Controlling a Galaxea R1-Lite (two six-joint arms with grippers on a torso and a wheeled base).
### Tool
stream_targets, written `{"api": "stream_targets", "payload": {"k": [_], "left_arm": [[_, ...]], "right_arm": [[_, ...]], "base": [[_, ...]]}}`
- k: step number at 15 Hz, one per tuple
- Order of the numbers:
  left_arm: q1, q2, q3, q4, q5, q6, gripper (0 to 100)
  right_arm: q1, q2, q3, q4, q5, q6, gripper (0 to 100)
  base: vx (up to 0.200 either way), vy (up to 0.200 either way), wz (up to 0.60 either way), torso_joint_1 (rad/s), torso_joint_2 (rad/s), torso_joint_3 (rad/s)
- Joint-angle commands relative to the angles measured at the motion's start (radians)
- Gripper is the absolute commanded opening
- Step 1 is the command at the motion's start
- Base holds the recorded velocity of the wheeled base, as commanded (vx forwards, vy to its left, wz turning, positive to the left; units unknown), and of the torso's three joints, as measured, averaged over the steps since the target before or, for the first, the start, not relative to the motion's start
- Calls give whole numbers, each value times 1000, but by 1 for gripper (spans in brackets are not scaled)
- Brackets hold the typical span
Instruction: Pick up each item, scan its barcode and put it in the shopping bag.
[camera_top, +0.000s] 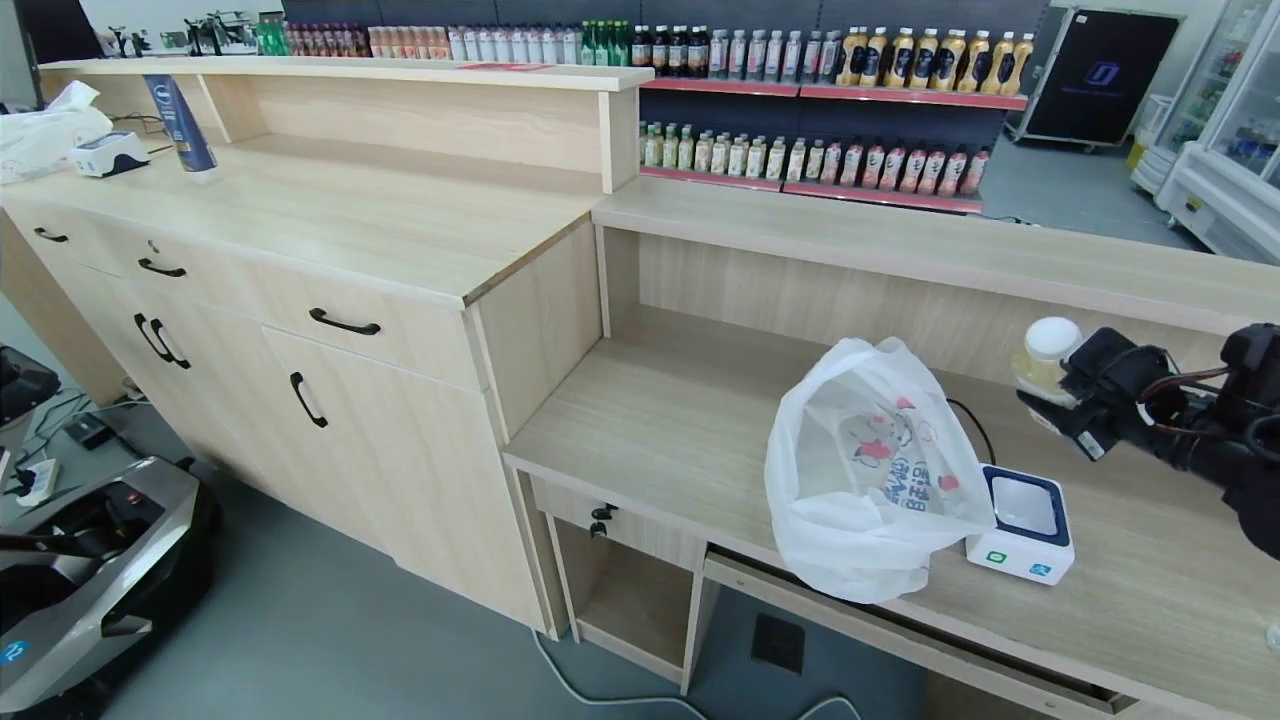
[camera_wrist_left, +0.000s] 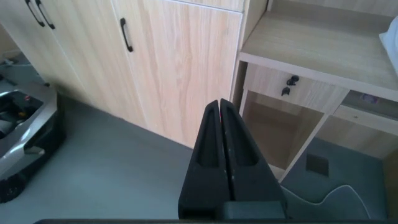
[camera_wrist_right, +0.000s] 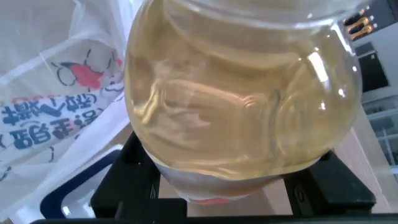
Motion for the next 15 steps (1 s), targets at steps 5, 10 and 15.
{"api": "stream_targets", "payload": {"k": [5, 10, 15], "left_arm": [[1, 0, 0, 0, 0, 0, 0], [1, 0, 0, 0, 0, 0, 0], [1, 0, 0, 0, 0, 0, 0]], "right_arm": [[-46, 8, 81, 3, 16, -68, 0], [-68, 14, 143, -6, 18, -156, 0], [-60, 71, 114, -52, 19, -169, 0]], "base": [[0, 0, 0, 0, 0, 0], [0, 0, 0, 0, 0, 0], [0, 0, 0, 0, 0, 0]]}}
